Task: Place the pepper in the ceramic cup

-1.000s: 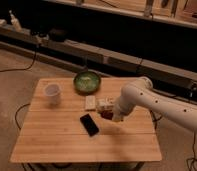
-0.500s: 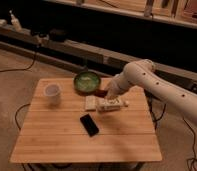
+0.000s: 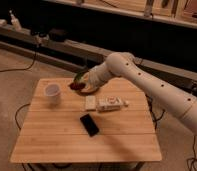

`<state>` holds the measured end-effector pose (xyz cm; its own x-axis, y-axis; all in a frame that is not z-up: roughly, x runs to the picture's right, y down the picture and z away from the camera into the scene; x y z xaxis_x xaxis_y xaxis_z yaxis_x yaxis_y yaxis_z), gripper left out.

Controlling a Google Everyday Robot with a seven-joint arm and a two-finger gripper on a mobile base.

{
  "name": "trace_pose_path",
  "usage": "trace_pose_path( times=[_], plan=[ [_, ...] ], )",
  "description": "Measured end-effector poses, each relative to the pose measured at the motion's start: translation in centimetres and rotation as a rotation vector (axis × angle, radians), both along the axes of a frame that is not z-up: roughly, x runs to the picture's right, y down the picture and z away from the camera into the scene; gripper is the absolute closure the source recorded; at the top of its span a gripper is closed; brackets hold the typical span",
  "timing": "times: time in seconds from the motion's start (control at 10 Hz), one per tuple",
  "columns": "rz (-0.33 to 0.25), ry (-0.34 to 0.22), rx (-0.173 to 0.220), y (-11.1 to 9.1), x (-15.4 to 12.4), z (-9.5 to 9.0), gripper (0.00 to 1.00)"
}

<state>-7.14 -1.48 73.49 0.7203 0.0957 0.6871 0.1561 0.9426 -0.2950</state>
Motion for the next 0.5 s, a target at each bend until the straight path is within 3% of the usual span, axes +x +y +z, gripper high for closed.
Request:
trace_pose_path(
  times=[0.2,0.5],
  plan=[
    [-0.023,-0.039,-0.019,1.22,-0.26,-0.25,0.63],
    [-0.025,-0.041,-0.019,1.24,-0.42,-0.29,0.89]
  ],
)
